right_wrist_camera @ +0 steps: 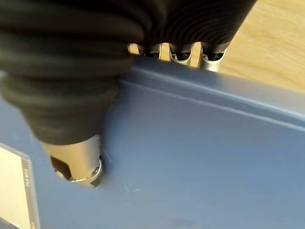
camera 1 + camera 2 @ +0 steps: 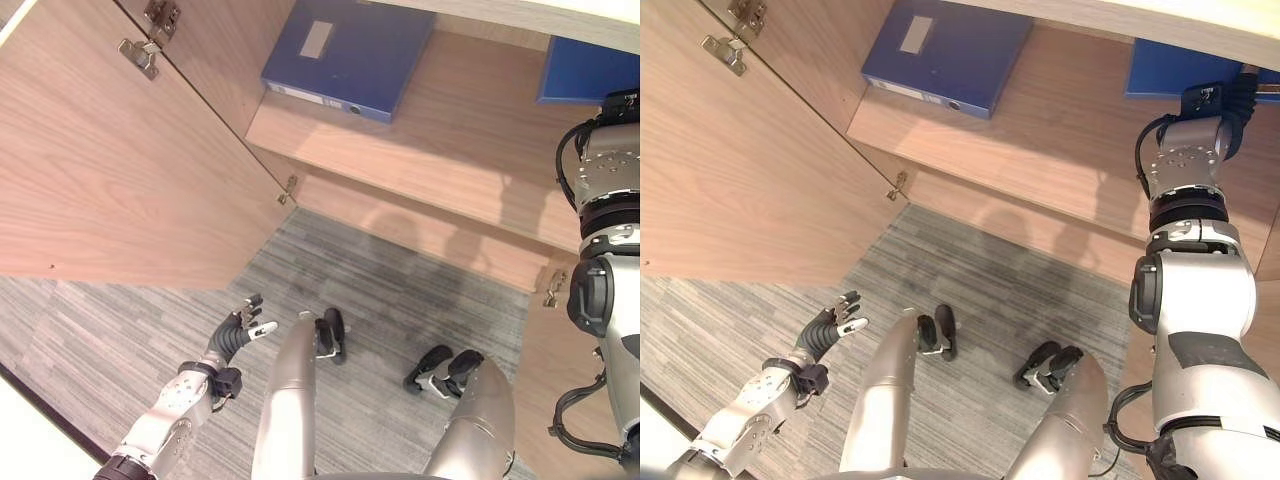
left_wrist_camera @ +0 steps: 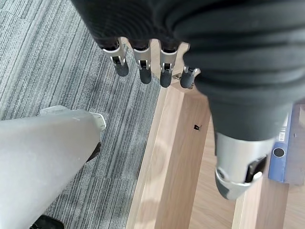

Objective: Put the empty folder in the office cabinet

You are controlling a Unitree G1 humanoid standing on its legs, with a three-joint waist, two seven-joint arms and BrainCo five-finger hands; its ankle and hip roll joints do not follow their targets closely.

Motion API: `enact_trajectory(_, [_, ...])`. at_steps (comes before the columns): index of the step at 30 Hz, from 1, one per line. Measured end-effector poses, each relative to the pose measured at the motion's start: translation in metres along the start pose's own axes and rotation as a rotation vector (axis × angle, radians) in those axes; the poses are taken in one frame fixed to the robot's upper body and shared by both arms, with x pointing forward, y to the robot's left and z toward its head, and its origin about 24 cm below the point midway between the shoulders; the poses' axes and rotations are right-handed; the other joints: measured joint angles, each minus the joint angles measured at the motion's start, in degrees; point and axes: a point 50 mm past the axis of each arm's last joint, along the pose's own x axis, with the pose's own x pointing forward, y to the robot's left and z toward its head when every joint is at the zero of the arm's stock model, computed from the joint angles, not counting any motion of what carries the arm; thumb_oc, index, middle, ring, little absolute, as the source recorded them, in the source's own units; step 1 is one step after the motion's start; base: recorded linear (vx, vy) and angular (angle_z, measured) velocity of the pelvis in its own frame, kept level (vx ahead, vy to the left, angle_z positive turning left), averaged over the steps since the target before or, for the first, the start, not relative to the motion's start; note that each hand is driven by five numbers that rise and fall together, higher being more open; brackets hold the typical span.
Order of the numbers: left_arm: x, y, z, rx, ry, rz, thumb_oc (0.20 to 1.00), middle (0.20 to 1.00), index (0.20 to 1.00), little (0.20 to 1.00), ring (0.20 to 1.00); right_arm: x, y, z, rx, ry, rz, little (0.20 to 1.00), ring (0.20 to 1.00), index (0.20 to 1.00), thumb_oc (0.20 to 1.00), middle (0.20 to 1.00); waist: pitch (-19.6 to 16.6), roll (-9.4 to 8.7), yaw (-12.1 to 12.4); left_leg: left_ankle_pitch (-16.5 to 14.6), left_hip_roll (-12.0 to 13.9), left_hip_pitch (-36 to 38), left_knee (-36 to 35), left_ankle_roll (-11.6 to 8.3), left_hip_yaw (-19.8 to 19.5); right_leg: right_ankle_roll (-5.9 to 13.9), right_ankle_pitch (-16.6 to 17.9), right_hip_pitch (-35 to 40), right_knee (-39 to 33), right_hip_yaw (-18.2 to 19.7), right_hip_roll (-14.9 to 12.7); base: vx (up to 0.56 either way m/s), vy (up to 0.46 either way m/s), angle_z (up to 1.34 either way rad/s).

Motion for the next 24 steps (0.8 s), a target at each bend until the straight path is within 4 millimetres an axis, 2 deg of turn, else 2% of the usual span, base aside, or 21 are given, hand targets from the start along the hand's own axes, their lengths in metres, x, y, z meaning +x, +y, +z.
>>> enact_trajectory(5, [0.000,0.001,0.000,0.019,0.001,0.004,1.000,1.000,1.000,1.000,1.000,-0.001,0.000,-0.010,-0.063,0.070,0.027,1.000,1.000,1.000,1.000,1.000,0.0,0.04,0.6,0.1,0.0,0.0,-0.3,-0.12,0.0,-0.04,0.0,0.0,-0.2,-0.2,0.0,0.00,0.000,0.00])
enact_trajectory(7, [0.000,0.001,-0.001,0.019,0.002,-0.004,1.000,1.000,1.000,1.000,1.000,0.001,-0.008,-0.012,-0.082,0.085,0.017,1.000,1.000,1.000,1.000,1.000,0.0,0.05,0.9,0.1,-0.1,0.1,-0.5,-0.11,0.0,-0.06,0.0,0.1,-0.3,-0.2,0.0,0.00,0.000,0.00])
enact_trajectory(8, [0.002,0.001,0.000,0.024,0.002,-0.014,1.000,1.000,1.000,1.000,1.000,0.005,-0.023,-0.016,-0.212,0.128,-0.006,1.000,1.000,1.000,1.000,1.000,0.0,0.06,1.2,0.1,-0.1,0.3,-0.5,-0.11,0.0,-0.06,0.0,0.2,-0.3,-0.2,0.0,0.00,0.000,0.00])
enact_trajectory(9, [0.002,0.001,0.000,0.025,0.003,-0.015,1.000,1.000,1.000,1.000,1.000,0.006,-0.031,-0.019,-0.273,0.150,-0.023,1.000,1.000,1.000,1.000,1.000,0.0,0.06,1.3,0.1,-0.1,0.3,-0.5,-0.11,0.0,-0.06,0.0,0.3,-0.3,-0.2,0.0,0.00,0.000,0.00])
enact_trajectory(12, [0.001,0.003,-0.005,0.028,0.027,-0.019,1.000,1.000,1.000,1.000,1.000,0.004,-0.043,-0.029,-0.393,0.248,-0.039,1.000,1.000,1.000,1.000,1.000,0.2,0.30,1.2,-0.1,-0.1,0.3,-0.5,0.11,0.0,-0.05,0.0,0.2,-0.3,-0.1,0.0,0.00,0.000,0.00])
enact_trajectory(15, [0.001,0.003,-0.006,0.041,0.034,-0.041,1.000,1.000,1.000,1.000,1.000,0.007,-0.046,-0.021,-0.693,0.273,0.037,1.000,1.000,1.000,1.000,1.000,0.2,0.28,1.4,-0.1,-0.1,0.2,-0.4,0.13,0.0,-0.04,0.0,0.2,-0.3,-0.2,0.0,0.00,0.000,0.00])
enact_trajectory(17, [-0.001,0.006,-0.004,0.066,0.037,-0.057,1.000,1.000,1.000,1.000,1.000,0.010,-0.049,-0.009,-0.999,0.272,0.081,1.000,1.000,1.000,1.000,1.000,0.3,0.04,1.3,-0.1,-0.1,0.2,-0.4,0.14,0.0,0.46,0.2,0.2,-0.3,-0.2,0.0,0.00,0.000,0.00])
enact_trajectory(19, [-0.002,0.012,-0.003,0.109,0.046,-0.065,1.000,1.000,1.000,1.000,1.000,0.012,-0.050,-0.001,-1.123,0.272,0.117,1.000,1.000,1.000,1.000,1.000,0.5,-0.26,1.1,-0.1,-0.1,0.2,-0.4,0.14,0.0,0.51,0.3,0.2,-0.3,-0.2,0.0,0.00,0.000,0.00])
enact_trajectory(22, [-0.005,0.020,0.000,0.166,0.060,-0.079,1.000,1.000,1.000,1.000,1.000,0.015,-0.051,0.012,-1.407,0.266,0.172,1.000,1.000,1.000,1.000,1.000,0.6,-0.42,0.8,-0.1,-0.1,0.2,-0.4,0.11,0.0,0.78,0.4,0.4,-0.5,-0.2,0.0,0.00,0.000,0.00])
enact_trajectory(24, [-0.007,0.024,0.000,0.184,0.071,-0.089,1.000,1.000,1.000,1.000,1.000,0.014,-0.047,0.011,-1.561,0.265,0.226,1.000,1.000,1.000,1.000,1.000,0.7,-0.50,0.2,0.0,-0.1,0.3,-0.5,0.02,0.0,0.96,0.6,0.4,-0.8,-0.2,0.1,0.00,0.000,0.00])
